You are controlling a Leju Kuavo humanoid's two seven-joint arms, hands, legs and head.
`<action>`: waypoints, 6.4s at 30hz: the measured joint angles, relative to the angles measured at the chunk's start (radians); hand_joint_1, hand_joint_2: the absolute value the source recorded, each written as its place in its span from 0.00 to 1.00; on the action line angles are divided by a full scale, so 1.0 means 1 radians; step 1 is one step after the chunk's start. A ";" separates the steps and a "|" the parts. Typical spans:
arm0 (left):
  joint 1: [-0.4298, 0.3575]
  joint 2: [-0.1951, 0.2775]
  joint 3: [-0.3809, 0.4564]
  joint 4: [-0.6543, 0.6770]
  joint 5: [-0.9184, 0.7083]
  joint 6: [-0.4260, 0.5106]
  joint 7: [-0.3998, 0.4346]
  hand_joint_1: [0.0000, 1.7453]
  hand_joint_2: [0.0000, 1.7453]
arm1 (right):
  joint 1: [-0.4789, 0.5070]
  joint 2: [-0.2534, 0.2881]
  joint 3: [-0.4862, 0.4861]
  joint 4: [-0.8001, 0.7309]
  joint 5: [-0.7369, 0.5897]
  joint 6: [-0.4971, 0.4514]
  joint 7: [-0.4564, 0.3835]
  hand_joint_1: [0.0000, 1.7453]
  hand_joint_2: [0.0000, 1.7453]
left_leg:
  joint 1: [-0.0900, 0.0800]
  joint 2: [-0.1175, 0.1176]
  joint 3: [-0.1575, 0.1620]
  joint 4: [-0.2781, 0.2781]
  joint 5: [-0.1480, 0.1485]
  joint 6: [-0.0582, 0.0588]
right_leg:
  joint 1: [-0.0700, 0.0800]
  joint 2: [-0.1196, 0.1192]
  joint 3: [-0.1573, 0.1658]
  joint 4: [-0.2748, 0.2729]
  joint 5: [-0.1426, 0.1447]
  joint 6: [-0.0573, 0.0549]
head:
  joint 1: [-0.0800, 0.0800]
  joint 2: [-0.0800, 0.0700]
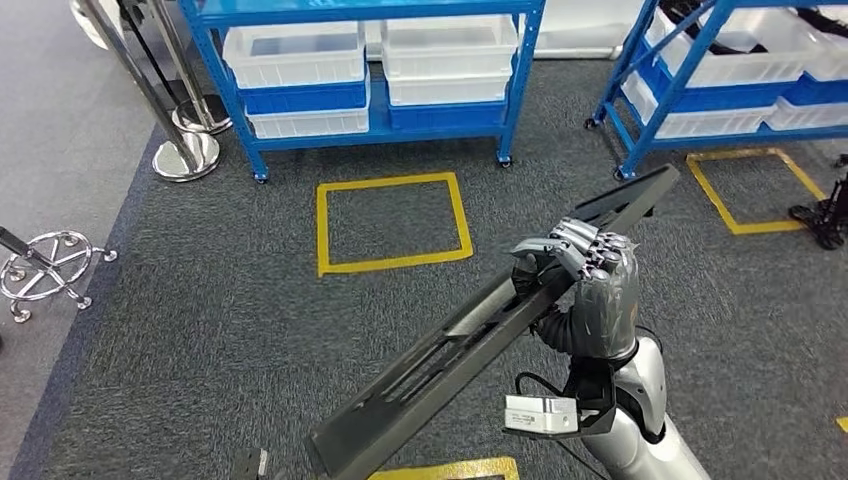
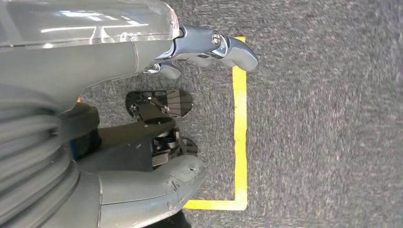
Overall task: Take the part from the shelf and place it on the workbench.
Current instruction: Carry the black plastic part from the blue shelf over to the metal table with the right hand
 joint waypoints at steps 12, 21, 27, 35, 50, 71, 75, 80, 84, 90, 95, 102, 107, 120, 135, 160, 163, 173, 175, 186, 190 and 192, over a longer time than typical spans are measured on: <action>0.002 -0.001 -0.006 0.000 0.000 0.000 0.000 0.00 1.00 | -0.006 -0.005 -0.001 -0.007 0.003 0.001 -0.001 1.00 1.00 | 0.011 -0.090 -0.074 0.181 -0.063 -0.027 | -0.007 0.122 -0.020 0.001 0.019 -0.039 | 0.000 0.000; -0.002 -0.007 -0.006 0.000 0.006 0.004 -0.003 0.00 1.00 | -0.011 -0.010 -0.002 -0.018 0.013 -0.002 -0.001 1.00 1.00 | 0.018 -0.098 0.000 -0.011 0.009 0.017 | -0.008 0.114 -0.088 0.090 -0.020 0.008 | 0.005 0.000; -0.001 -0.008 -0.006 0.000 0.007 0.005 -0.002 0.00 1.00 | -0.010 -0.011 -0.002 -0.019 0.013 -0.002 0.000 1.00 1.00 | 0.012 -0.017 -0.003 -0.007 0.005 0.018 | -0.014 0.045 -0.100 0.169 -0.034 0.019 | 0.007 0.000; -0.010 -0.009 -0.006 0.000 0.015 0.012 -0.003 0.00 1.00 | -0.021 -0.014 -0.003 -0.024 0.013 -0.002 0.000 1.00 1.00 | 0.007 0.001 -0.013 0.040 -0.042 -0.020 | -0.004 0.030 -0.015 -0.010 0.018 -0.023 | 0.006 0.000; -0.012 -0.009 -0.005 0.000 0.027 0.012 -0.013 0.00 1.00 | -0.042 -0.015 -0.004 -0.026 0.015 0.001 0.002 1.00 1.00 | 0.019 -0.115 -0.010 0.004 0.006 0.010 | -0.010 0.154 -0.051 0.022 0.019 0.008 | 0.008 0.000; -0.001 -0.007 -0.005 0.000 0.036 0.025 -0.009 0.00 1.00 | -0.067 -0.017 -0.003 -0.024 0.017 0.001 0.007 1.00 1.00 | 0.013 -0.075 -0.137 0.294 -0.130 -0.024 | -0.003 0.104 -0.017 -0.012 0.028 -0.035 | 0.010 0.000; -0.002 -0.005 -0.005 0.000 0.036 0.033 -0.007 0.00 1.00 | -0.067 -0.017 -0.003 -0.024 0.017 0.000 0.011 1.00 1.00 | 0.015 -0.134 -0.043 0.067 -0.006 -0.009 | -0.003 0.159 -0.020 -0.004 0.028 -0.029 | 0.010 0.000; -0.003 -0.004 -0.005 0.000 0.037 0.035 -0.003 0.00 1.00 | -0.059 -0.018 -0.004 -0.025 0.014 -0.002 0.012 1.00 1.00 | 0.016 -0.121 -0.018 0.008 0.010 0.007 | -0.008 0.177 -0.039 0.005 0.031 0.000 | 0.010 0.000; 0.001 -0.003 -0.005 0.000 0.036 0.034 -0.002 0.00 1.00 | -0.056 -0.018 -0.004 -0.027 0.014 -0.003 0.013 1.00 1.00 | 0.015 -0.065 -0.016 -0.004 0.018 0.023 | -0.006 0.074 -0.134 0.205 -0.076 0.010 | 0.013 0.000; 0.003 -0.002 -0.005 0.000 0.037 0.030 -0.002 0.00 1.00 | -0.047 -0.019 -0.004 -0.027 0.014 -0.003 0.013 1.00 1.00 | 0.009 0.010 -0.013 0.003 0.006 0.011 | -0.008 0.010 -0.041 0.045 0.013 0.011 | 0.013 0.000; 0.002 -0.002 -0.005 0.000 0.037 0.027 -0.002 0.00 1.00 | -0.040 -0.022 -0.004 -0.032 0.014 -0.010 0.013 1.00 1.00 | 0.007 0.031 -0.008 0.010 -0.011 -0.016 | 0.000 0.029 -0.019 -0.011 0.026 -0.018 | 0.012 0.000; 0.010 -0.002 -0.005 0.000 0.036 0.023 -0.002 0.00 1.00 | -0.028 -0.023 -0.005 -0.037 0.013 -0.018 0.013 1.00 1.00 | 0.014 -0.077 -0.138 0.294 -0.128 -0.020 | 0.004 0.116 -0.020 -0.012 0.032 -0.041 | 0.012 0.000; 0.010 0.002 -0.005 0.000 0.037 0.023 -0.002 0.00 1.00 | -0.025 -0.024 -0.006 -0.038 0.012 -0.020 0.013 1.00 1.00 | 0.013 -0.159 -0.023 0.025 0.001 0.001 | 0.002 0.181 -0.027 -0.002 0.033 -0.030 | 0.012 0.000; 0.011 0.001 -0.005 0.000 0.036 0.021 -0.004 0.00 1.00 | -0.014 -0.033 -0.019 -0.048 0.001 -0.023 0.011 1.00 1.00 | 0.008 -0.041 -0.008 -0.014 0.017 0.029 | -0.010 0.066 -0.182 0.290 -0.097 0.014 | 0.015 0.000; 0.012 0.000 -0.006 0.000 0.037 0.019 -0.004 0.00 1.00 | -0.032 -0.036 -0.024 -0.052 -0.005 -0.009 0.004 1.00 1.00 | 0.012 -0.079 -0.132 0.276 -0.111 -0.020 | -0.003 0.120 -0.010 -0.021 0.035 -0.035 | 0.014 0.000; 0.010 -0.003 -0.006 0.000 0.039 0.015 -0.009 0.00 1.00 | -0.029 -0.043 -0.040 -0.053 0.000 -0.016 0.007 1.00 1.00 | 0.002 -0.005 -0.026 0.045 -0.024 -0.009 | 0.004 0.042 0.003 -0.034 0.033 -0.030 | 0.015 0.000; 0.015 -0.003 -0.006 0.000 0.039 0.015 -0.009 0.00 1.00 | -0.024 -0.044 -0.046 -0.054 0.003 -0.019 0.008 1.00 1.00 | 0.007 -0.071 -0.115 0.234 -0.111 -0.015 | 0.002 0.077 0.003 -0.034 0.035 -0.038 | 0.015 0.000; 0.018 -0.001 -0.006 0.000 0.042 0.015 -0.008 0.00 1.00 | -0.013 -0.045 -0.074 -0.054 0.013 -0.020 0.016 1.00 1.00 | 0.010 -0.145 -0.045 0.025 0.027 0.009 | -0.008 0.201 -0.021 -0.003 0.027 -0.001 | 0.014 0.000; 0.016 -0.002 -0.006 0.000 0.041 0.015 -0.008 0.00 1.00 | -0.012 -0.049 -0.087 -0.054 0.013 -0.021 0.019 1.00 1.00 | 0.013 -0.119 -0.041 0.013 0.034 0.023 | -0.005 0.158 -0.035 0.022 0.008 0.009 | 0.017 0.000; 0.019 -0.002 -0.006 0.000 0.039 0.015 -0.006 0.00 1.00 | -0.010 -0.053 -0.126 -0.045 0.011 -0.021 0.025 1.00 1.00 | 0.001 0.018 -0.024 0.009 0.016 0.018 | 0.012 -0.014 -0.007 -0.013 0.026 -0.001 | 0.020 0.000; 0.015 -0.002 -0.008 0.000 0.038 0.014 -0.006 0.00 1.00 | -0.010 -0.055 -0.137 -0.045 0.010 -0.022 0.031 1.00 1.00 | 0.001 0.013 -0.019 0.024 -0.005 -0.004 | 0.007 0.029 -0.003 -0.027 0.031 -0.025 | 0.019 0.000; 0.015 -0.001 -0.010 0.000 0.037 0.013 -0.005 0.00 1.00 | -0.012 -0.055 -0.144 -0.042 0.006 -0.024 0.036 1.00 1.00 | 0.005 -0.045 -0.058 0.113 -0.057 -0.011 | 0.001 0.049 0.002 -0.033 0.036 -0.035 | 0.019 0.000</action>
